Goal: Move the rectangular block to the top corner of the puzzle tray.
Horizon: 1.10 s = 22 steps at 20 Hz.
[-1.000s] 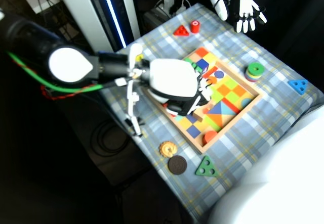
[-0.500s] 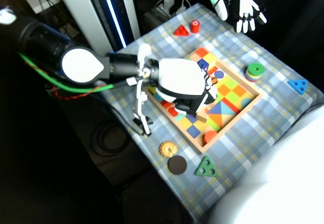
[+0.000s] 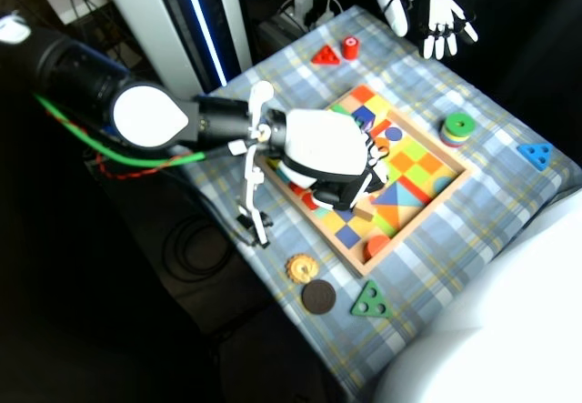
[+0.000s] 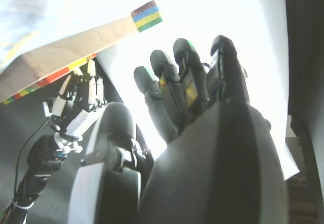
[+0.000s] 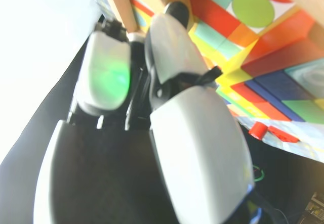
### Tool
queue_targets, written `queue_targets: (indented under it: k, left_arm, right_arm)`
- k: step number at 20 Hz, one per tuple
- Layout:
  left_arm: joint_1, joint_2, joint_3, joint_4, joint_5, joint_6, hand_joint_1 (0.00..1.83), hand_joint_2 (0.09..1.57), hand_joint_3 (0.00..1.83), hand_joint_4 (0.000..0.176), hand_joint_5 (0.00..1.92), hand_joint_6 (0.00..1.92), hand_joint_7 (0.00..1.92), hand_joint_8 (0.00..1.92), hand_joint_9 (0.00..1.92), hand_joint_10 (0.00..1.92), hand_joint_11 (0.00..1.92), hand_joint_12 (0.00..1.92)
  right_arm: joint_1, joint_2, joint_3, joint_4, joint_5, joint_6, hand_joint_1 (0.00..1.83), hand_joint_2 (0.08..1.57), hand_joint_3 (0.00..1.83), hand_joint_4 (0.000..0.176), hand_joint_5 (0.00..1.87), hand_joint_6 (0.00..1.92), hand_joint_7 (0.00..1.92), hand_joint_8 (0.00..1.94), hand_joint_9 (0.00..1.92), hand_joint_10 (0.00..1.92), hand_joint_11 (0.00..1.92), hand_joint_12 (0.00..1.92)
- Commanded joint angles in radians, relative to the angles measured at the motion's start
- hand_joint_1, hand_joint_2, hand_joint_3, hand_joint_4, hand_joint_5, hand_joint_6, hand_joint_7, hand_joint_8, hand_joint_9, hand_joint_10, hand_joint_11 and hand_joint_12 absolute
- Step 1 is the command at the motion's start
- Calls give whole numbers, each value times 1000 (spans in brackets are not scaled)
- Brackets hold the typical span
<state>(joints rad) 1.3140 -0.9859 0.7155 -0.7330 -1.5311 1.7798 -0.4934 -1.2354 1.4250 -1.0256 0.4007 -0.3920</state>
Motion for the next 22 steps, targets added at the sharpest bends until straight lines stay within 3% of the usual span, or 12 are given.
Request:
queue_targets:
  k: [1, 6, 7, 8, 9, 11, 12, 14, 17, 20, 21, 22]
  left_arm:
    - [-5, 9, 2, 44, -107, -6, 597, 1426, 1, 0, 744, 1, 603, 0, 389, 3, 0, 0]
    - [-4, 11, 0, 44, -108, -6, 576, 1437, 4, 1, 731, 0, 594, 0, 378, 0, 0, 0]
    - [-4, 11, 0, 44, -107, -6, 593, 1438, 3, 9, 724, 0, 593, 0, 375, 0, 0, 0]
    - [-4, 11, 0, 44, -108, -6, 583, 1441, 3, 14, 717, 0, 589, 0, 374, 0, 0, 0]
    - [-4, 11, 0, 44, -108, -6, 600, 1434, 0, 2, 735, 7, 602, 4, 389, 6, 0, 0]
    - [-4, 11, 0, 44, -108, -6, 617, 1430, 0, 3, 740, 7, 601, 2, 387, 4, 0, 0]
    - [-4, 11, -1, 44, -108, -6, 633, 1428, 0, 1, 741, 5, 604, 2, 392, 5, 0, 0]
    - [-4, 11, -1, 44, -107, -6, 638, 1422, 0, 1, 750, 8, 611, 4, 401, 8, 0, 0]
    - [-4, 11, -2, 43, -107, -6, 649, 1419, 0, 0, 747, 3, 604, 0, 390, 2, 0, 0]
    - [-4, 11, -2, 44, -107, -6, 589, 1426, 2, 10, 733, 0, 593, 0, 385, 0, 0, 0]
    - [-4, 11, -2, 44, -107, -6, 603, 1426, 1, 0, 738, 2, 592, 0, 383, 0, 0, 0]
    - [-4, 11, -2, 44, -107, -6, 609, 1426, 0, 3, 734, 0, 592, 0, 384, 0, 0, 0]
  right_arm:
    - [12, 8, -5, 17, 35, -5, 1613, 1190, 0, 0, 585, 0, 1251, 1941, 1480, 1921, 1497, 1921]
    - [-9, 41, -17, 32, 18, -4, 1570, 1189, 1, 9, 590, 2, 1196, 1941, 1398, 1921, 1429, 1921]
    - [-15, 46, -17, 41, 17, -4, 1567, 1201, 6, 37, 597, 4, 1182, 1941, 1387, 1921, 1436, 1921]
    - [-17, 49, -17, 47, 16, -4, 1552, 1205, 7, 78, 604, 5, 1173, 1941, 1366, 1921, 1430, 1921]
    - [-17, 49, -17, 48, 15, -4, 1570, 1199, 3, 65, 591, 1, 1148, 1941, 1337, 1921, 1411, 1921]
    - [-19, 55, -15, 49, 9, -4, 1604, 1189, 0, 8, 552, 0, 1156, 1941, 1348, 1921, 1418, 1921]
    - [-20, 57, -15, 49, 7, -4, 1593, 1171, 0, 0, 557, 2, 1161, 1941, 1338, 1921, 1390, 1921]
    - [-21, 65, -10, 51, 0, -4, 1542, 1155, 0, 15, 535, 4, 1149, 1941, 1302, 1921, 1219, 1921]
    - [-21, 67, 9, 65, -8, -4, 1551, 1198, 6, 136, 556, 3, 933, 1941, 1127, 1921, 1150, 1921]
    - [-29, 67, 26, 65, -24, -5, 1537, 1214, 5, 119, 564, 2, 895, 1941, 1096, 1921, 1161, 1921]
    - [-30, 67, 36, 65, -31, -5, 1535, 1219, 4, 102, 568, 2, 904, 1941, 1118, 1921, 1181, 1921]
    - [-31, 67, 40, 66, -33, -5, 1530, 1218, 3, 103, 575, 3, 921, 1941, 1135, 1921, 1205, 1921]
